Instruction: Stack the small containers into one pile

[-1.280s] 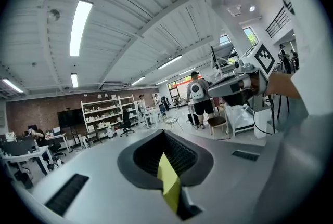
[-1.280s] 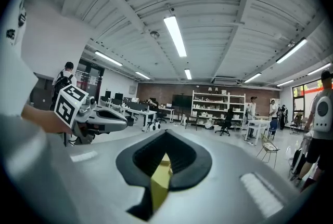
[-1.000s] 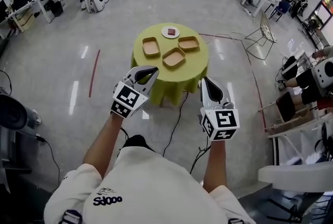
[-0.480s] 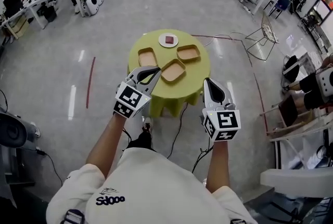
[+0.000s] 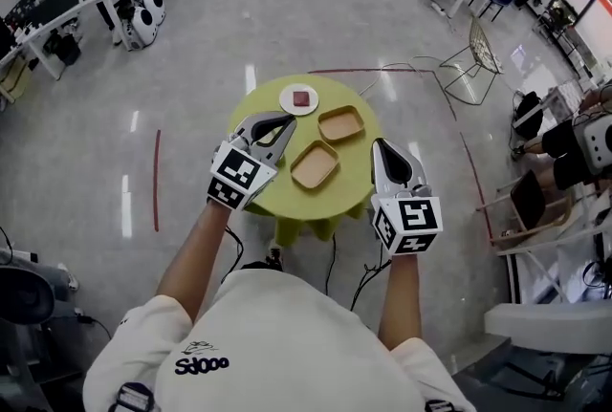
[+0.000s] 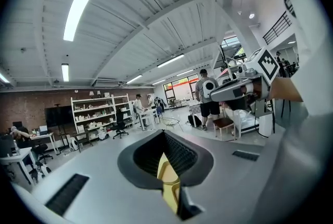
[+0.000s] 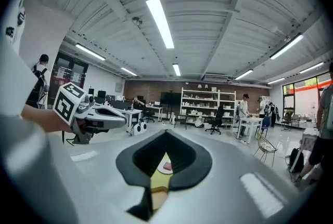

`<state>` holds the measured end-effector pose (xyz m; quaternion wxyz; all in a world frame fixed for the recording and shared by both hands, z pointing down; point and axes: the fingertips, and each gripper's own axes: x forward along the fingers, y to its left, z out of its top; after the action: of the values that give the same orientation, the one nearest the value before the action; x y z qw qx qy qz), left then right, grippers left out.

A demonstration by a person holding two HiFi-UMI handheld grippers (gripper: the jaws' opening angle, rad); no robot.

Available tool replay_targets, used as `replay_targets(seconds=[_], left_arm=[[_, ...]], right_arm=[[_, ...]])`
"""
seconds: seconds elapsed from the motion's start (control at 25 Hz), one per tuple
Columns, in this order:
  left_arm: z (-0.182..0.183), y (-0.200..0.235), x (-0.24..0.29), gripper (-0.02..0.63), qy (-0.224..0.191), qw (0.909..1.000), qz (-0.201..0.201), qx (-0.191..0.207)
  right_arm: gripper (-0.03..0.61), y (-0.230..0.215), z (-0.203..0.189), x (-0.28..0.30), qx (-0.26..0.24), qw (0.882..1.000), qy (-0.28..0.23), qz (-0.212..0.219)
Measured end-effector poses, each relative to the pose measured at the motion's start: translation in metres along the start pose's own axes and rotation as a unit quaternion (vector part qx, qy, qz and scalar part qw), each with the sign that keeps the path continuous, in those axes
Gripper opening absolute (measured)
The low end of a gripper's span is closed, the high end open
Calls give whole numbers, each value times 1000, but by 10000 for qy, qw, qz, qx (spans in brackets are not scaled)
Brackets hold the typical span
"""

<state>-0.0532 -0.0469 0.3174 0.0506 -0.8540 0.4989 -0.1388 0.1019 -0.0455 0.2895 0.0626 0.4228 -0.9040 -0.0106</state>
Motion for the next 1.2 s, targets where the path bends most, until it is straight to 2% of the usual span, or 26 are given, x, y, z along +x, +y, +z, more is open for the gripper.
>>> replay_targets(seconds=[0.32, 0.76, 1.0, 1.2], left_arm=[[-22, 32, 52, -2, 158, 9991, -395, -19], [-60, 47, 103, -2, 605, 9933, -933, 308], [-97, 35, 140, -2, 1179, 9831, -1331, 447], [-133, 21, 172, -2, 1689, 9685, -1690, 701]], right_arm=[[11, -22, -11, 50, 81, 9995, 185, -246], [9, -43, -48, 78, 275, 9967, 575, -501], [11, -68, -72, 90, 446, 9941, 845, -506], [11, -87, -95, 101, 581, 9916, 1064, -443]])
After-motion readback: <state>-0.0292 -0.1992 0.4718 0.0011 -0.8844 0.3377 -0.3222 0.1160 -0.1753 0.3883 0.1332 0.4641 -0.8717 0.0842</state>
